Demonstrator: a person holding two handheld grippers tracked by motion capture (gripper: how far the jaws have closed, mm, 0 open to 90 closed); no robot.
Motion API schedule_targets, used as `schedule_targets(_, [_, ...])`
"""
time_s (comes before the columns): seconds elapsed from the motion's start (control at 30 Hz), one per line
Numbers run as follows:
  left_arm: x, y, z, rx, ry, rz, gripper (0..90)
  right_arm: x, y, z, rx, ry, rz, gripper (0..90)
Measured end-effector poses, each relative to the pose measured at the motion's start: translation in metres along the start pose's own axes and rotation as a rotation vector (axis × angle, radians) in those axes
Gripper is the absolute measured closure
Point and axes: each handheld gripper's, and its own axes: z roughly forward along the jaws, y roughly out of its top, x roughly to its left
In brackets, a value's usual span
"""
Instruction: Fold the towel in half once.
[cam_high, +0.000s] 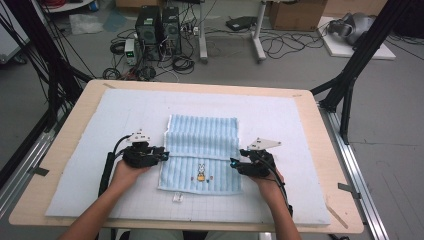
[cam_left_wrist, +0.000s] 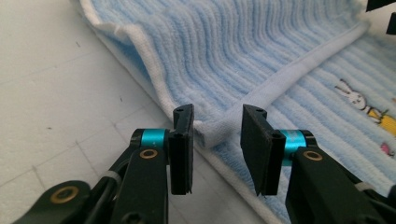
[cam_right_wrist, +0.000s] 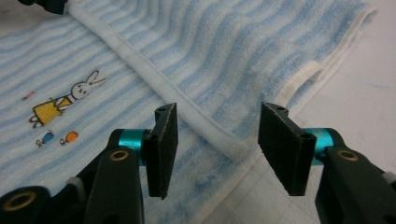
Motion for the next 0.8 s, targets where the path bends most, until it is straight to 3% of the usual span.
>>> schedule_targets(0.07, [-0.002,0.001,0.001,0.014,0.023,0.016,69.2,0.0,-0.001,0.003,0.013,-0.01,-0.001,53.1])
schedule_targets(0.23, [-0.002,0.0,0.001,0.008,0.042,0.002,77.0,0.0,-0.003,0.01,0.06,-0.068,-0.022,65.3])
schedule_targets(0.37, [-0.002,0.0,0.0,-0.001,0.04,0.013,79.7,0.001,-0.002,0.009,0.069,-0.096,-0.052,81.7])
schedule_targets(0.53, [-0.002,0.001,-0.006,-0.043,0.014,0.008,80.6,0.0,-0.001,0.005,0.052,-0.098,-0.053,83.2])
schedule_targets(0.6, [-0.002,0.001,-0.01,-0.06,0.009,0.004,86.8,0.0,-0.001,0.004,0.042,-0.093,-0.053,83.2])
schedule_targets(0.8, [-0.001,-0.002,-0.012,-0.079,0.012,-0.011,83.4,0.001,0.0,0.0,0.032,-0.09,-0.043,82.5])
